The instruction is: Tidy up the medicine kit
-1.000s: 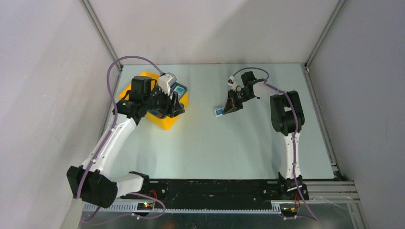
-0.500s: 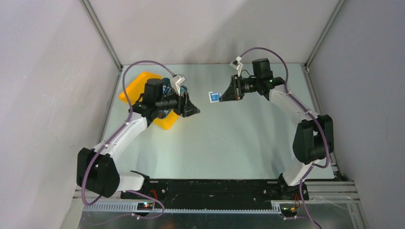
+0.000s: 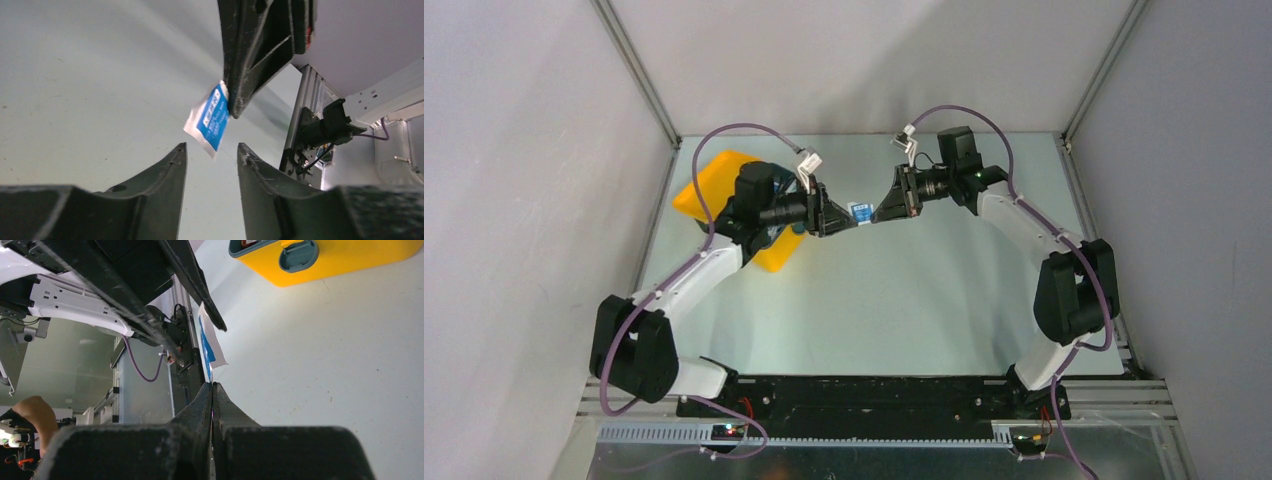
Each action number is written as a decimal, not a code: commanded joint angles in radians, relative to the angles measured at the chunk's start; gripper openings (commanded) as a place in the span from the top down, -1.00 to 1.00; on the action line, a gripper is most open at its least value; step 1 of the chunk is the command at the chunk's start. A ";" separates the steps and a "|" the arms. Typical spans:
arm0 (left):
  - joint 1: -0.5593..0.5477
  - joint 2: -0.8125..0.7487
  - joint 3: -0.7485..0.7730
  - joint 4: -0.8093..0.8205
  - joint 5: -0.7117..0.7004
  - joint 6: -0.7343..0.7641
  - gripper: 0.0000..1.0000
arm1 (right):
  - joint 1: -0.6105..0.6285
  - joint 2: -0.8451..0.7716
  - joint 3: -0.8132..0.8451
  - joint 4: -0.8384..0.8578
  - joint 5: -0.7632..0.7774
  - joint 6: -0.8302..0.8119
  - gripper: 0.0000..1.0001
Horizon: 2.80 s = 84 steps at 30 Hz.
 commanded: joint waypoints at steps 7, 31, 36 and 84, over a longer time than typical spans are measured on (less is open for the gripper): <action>-0.003 0.036 0.048 0.049 0.037 -0.046 0.77 | 0.025 0.009 0.006 0.019 -0.025 -0.001 1.00; 0.189 -0.168 0.194 -0.761 -0.998 0.720 1.00 | -0.047 0.031 -0.003 -0.153 0.068 -0.088 0.27; 0.249 -0.054 0.245 -0.835 -1.009 0.737 1.00 | -0.036 0.032 -0.003 -0.170 0.084 -0.104 0.27; 0.598 -0.254 -0.186 -0.311 -0.591 -0.024 -0.20 | 0.234 0.177 0.190 -0.427 0.338 -0.360 0.25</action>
